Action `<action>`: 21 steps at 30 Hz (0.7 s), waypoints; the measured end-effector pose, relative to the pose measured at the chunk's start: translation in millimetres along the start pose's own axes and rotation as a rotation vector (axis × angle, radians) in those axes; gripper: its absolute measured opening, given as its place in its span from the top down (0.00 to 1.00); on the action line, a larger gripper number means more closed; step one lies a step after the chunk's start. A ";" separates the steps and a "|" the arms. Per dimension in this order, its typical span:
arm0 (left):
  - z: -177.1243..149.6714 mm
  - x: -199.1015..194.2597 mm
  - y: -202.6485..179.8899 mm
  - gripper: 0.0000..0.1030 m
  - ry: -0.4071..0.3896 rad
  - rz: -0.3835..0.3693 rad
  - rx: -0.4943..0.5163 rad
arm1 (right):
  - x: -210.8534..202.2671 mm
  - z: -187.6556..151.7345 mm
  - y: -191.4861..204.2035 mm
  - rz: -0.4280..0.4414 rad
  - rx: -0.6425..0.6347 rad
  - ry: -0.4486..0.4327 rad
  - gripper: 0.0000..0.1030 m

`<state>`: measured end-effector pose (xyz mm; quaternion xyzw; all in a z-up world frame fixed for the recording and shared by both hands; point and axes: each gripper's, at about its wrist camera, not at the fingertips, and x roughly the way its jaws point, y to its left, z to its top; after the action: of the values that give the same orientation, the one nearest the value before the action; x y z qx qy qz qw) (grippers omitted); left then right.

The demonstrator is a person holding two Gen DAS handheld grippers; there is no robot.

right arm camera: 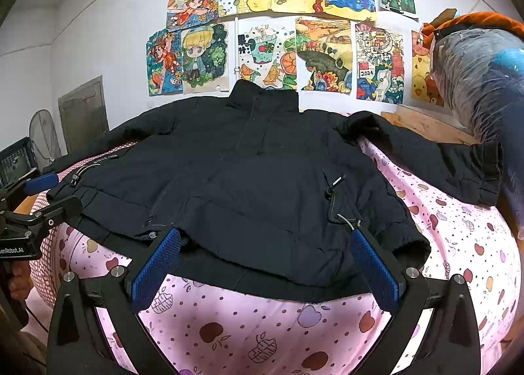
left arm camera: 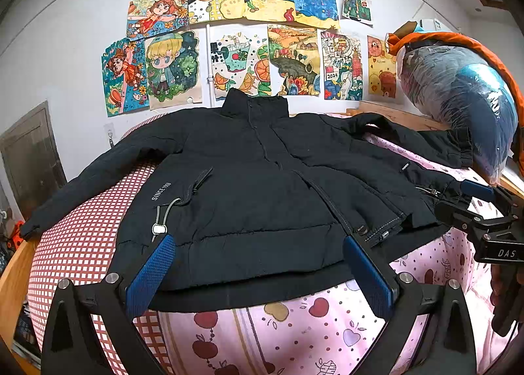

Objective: Fold large clothes

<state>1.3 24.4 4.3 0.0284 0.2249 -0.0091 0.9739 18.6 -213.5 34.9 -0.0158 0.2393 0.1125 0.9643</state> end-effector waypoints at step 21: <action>-0.6 0.0 -2.6 0.00 0.000 0.002 -0.001 | -0.3 0.2 -0.9 -0.001 0.005 0.002 0.01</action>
<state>1.0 21.8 3.7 0.0281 0.2250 -0.0081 0.9739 18.6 -214.4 35.2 -0.0137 0.2407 0.1114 0.9641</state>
